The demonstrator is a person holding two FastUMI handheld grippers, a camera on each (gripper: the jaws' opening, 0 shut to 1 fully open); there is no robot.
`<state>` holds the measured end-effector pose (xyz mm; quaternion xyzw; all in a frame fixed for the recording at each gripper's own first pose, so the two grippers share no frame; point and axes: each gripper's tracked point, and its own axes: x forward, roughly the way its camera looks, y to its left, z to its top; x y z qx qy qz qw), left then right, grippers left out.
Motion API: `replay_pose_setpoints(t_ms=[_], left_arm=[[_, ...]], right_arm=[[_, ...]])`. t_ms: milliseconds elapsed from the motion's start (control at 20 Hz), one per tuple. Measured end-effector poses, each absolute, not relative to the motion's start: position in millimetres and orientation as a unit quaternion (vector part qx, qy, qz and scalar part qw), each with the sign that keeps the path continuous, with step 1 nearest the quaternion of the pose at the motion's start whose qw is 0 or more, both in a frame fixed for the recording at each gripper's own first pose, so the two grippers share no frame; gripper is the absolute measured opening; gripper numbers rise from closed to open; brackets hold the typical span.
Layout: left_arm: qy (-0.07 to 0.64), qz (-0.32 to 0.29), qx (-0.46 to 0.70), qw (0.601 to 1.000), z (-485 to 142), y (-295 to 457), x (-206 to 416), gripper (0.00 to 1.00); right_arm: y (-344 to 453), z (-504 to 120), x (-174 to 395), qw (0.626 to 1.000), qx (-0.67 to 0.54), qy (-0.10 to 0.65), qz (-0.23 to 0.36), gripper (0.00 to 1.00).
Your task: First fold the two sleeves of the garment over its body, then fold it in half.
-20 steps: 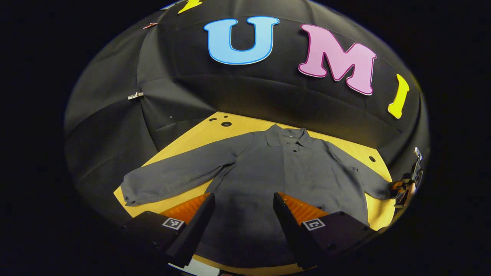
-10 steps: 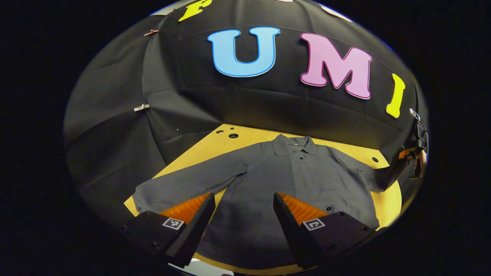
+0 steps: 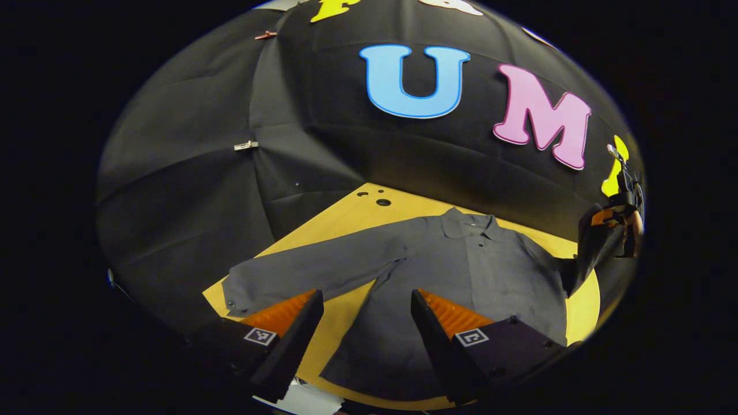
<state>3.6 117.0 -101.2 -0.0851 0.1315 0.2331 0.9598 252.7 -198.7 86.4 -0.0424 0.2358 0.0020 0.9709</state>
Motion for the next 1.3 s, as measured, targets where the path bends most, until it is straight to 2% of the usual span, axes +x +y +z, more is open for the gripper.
replay_pose_setpoints(t_ms=[200,600,950,1200,1250,1300], left_arm=[[0.127,0.253,-0.092,0.955,-104,152,-9,0.96],[0.136,0.307,-0.109,0.936,-123,215,-43,0.96],[0.138,0.335,-0.131,0.923,-135,240,-62,0.96],[0.132,0.349,-0.148,0.916,-141,251,-75,0.97],[0.130,0.354,-0.151,0.914,-142,255,-79,0.96],[0.127,0.356,-0.156,0.913,-143,258,-81,0.96]], right_arm=[[-161,127,241,0.969,-0.053,0.234,0.052,0.05],[-88,175,178,0.952,-0.074,0.256,0.150,0.05],[34,106,168,0.931,-0.095,0.285,0.209,0.08],[84,69,155,0.916,-0.095,0.307,0.239,0.12],[91,65,152,0.914,-0.092,0.311,0.244,0.20],[96,63,149,0.913,-0.088,0.313,0.246,0.13]])
